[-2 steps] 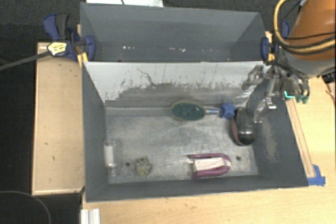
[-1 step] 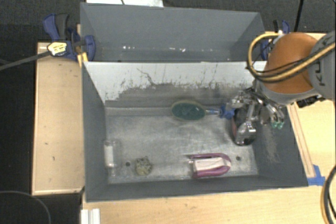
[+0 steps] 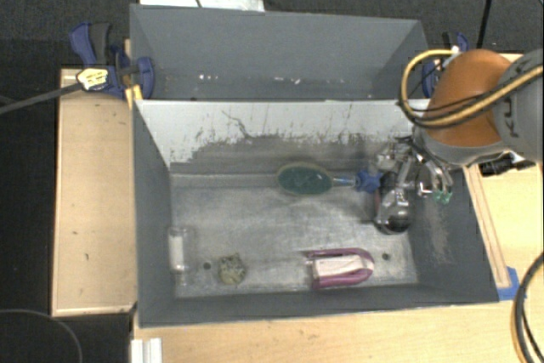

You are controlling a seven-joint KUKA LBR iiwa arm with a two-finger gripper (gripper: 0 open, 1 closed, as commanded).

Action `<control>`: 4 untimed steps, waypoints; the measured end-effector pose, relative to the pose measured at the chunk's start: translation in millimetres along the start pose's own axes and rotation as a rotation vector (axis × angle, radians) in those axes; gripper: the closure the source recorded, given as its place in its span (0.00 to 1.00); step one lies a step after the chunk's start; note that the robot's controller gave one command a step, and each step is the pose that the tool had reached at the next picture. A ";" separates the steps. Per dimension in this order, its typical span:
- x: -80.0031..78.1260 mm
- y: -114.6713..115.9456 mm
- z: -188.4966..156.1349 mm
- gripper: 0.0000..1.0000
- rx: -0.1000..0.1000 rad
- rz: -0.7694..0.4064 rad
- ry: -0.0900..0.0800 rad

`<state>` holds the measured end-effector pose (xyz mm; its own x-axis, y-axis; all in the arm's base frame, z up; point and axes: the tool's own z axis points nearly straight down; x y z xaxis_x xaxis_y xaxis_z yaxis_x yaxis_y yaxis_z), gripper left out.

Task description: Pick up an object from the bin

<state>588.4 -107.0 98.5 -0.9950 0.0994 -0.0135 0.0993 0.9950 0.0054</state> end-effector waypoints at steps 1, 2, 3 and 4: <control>-2.8 -1.4 -2.0 1.00 0.002 0.001 -0.010; 6.5 -2.9 4.5 0.00 0.003 -0.002 0.030; -2.9 -2.8 -2.3 1.00 0.004 -0.001 -0.011; 6.1 -2.9 4.6 0.00 0.003 -0.004 0.027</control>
Offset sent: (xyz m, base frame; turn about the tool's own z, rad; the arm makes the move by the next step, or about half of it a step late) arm 0.0000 0.0000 0.0000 0.0000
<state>582.0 -109.2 93.8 -0.9954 0.0948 0.0137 0.0948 0.9955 0.0026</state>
